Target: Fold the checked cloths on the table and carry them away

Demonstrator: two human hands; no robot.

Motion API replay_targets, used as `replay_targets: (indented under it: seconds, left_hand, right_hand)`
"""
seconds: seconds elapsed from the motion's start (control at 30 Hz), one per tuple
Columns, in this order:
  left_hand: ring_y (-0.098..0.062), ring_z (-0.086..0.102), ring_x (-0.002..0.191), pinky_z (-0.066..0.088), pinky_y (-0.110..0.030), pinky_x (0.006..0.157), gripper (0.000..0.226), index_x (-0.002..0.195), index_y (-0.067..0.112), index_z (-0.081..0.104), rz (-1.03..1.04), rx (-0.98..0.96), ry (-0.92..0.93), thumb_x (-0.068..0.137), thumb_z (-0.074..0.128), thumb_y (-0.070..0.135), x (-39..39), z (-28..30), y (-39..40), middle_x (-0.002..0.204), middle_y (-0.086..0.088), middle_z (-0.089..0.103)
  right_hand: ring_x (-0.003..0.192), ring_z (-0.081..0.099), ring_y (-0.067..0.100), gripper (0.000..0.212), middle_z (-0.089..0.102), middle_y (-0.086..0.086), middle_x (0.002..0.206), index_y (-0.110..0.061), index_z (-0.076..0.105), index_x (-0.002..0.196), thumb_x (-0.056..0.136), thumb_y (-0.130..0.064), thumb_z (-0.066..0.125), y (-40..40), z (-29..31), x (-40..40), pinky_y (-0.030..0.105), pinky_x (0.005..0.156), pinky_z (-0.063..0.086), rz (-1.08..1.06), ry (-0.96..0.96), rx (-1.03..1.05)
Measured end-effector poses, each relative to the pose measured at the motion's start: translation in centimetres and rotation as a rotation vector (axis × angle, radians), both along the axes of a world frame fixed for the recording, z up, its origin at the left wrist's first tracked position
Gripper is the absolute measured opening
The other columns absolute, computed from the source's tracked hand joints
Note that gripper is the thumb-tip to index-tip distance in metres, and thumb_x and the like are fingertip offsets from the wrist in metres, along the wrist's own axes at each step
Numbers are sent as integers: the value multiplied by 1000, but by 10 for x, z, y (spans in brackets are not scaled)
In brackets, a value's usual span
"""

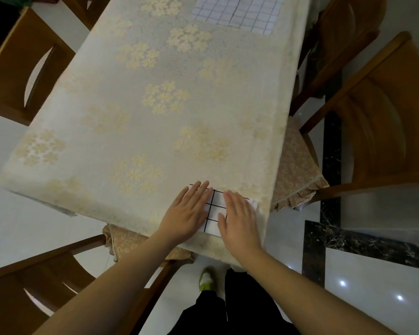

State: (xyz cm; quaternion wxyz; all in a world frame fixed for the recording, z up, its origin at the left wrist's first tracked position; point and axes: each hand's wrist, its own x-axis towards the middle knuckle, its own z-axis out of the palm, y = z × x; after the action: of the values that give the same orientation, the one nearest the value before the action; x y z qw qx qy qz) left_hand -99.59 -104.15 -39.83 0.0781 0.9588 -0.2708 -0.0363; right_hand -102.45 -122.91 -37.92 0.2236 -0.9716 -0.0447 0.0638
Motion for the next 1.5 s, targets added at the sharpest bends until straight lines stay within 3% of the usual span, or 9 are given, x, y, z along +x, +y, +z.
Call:
replay_targets:
  seconds: [0.17, 0.37, 0.63, 0.77, 0.9, 1.0, 1.13, 1.4, 1.5]
  left_hand:
    - [-21, 10, 152, 21, -44, 120, 57, 155, 9, 19, 44, 58, 138, 105, 22, 36, -2, -15, -4, 164, -8, 13]
    - [-18, 9, 152, 19, -43, 120, 63, 156, 14, 16, 102, 93, 217, 103, 16, 48, -2, -16, -2, 164, -4, 12]
    - [-18, -7, 151, 3, -40, 123, 94, 156, 15, -6, 129, 217, 284, 89, 12, 78, 4, -11, 18, 165, -2, -9]
    - [-19, -15, 150, -2, -40, 123, 98, 154, 15, -14, 119, 276, 323, 84, 1, 81, 8, -3, 15, 162, -2, -19]
    - [-14, -16, 149, 0, -43, 123, 85, 152, 20, -18, 169, 273, 381, 92, 12, 71, 14, 17, 10, 161, 3, -20]
    - [-17, -4, 152, 3, -40, 123, 74, 157, 20, -3, 221, 234, 386, 99, 26, 58, 13, 47, 5, 165, 1, -3]
    - [-20, 33, 143, 27, -37, 116, 59, 153, 20, 26, 316, 148, 339, 101, 34, 47, -6, 99, 4, 157, -1, 34]
    - [-19, 37, 141, 27, -39, 116, 57, 151, 23, 31, 651, 156, 237, 101, 37, 48, -90, 160, 40, 153, 2, 40]
    - [-21, 49, 133, 37, -43, 112, 59, 143, 20, 47, 769, 158, 156, 97, 30, 52, -133, 174, 52, 142, 0, 54]
  right_hand:
    - [145, 28, 22, 62, 32, 10, 157, -5, 31, 148, 97, -38, 20, 31, -27, 5, 38, 116, 14, 93, 184, -151]
    - [149, 17, 21, 73, 18, 11, 162, -5, 24, 153, 97, -52, 24, 7, -36, -1, 39, 118, 14, 86, 172, -234]
    - [150, 13, 22, 80, 13, 12, 162, -4, 16, 154, 96, -59, 22, -21, -30, -8, 40, 118, 12, 38, 240, -224]
    - [149, 15, 24, 83, 14, 13, 162, -3, 16, 153, 96, -63, 9, -22, -27, -5, 38, 118, 8, 66, 267, -225]
    - [151, -4, 21, 84, -6, 9, 164, -9, -2, 155, 93, -63, 12, -31, -10, 6, 34, 121, -4, 147, 304, -209]
    - [151, -1, 19, 70, -1, 4, 165, -15, 7, 156, 100, -48, 33, -34, 19, 20, 34, 120, -3, 176, 287, -161]
    - [150, 4, 17, 60, 7, -1, 164, -22, 17, 155, 102, -41, 36, -22, 65, 28, 35, 120, 3, 261, 224, -93]
    - [149, 15, 19, 56, 20, -1, 161, -23, 26, 153, 101, -44, 31, 29, 121, 5, 36, 120, 10, 548, 76, -63]
    - [139, 41, 25, 55, 44, 6, 150, -17, 46, 144, 97, -43, 32, 50, 129, -10, 42, 113, 30, 638, 4, -109]
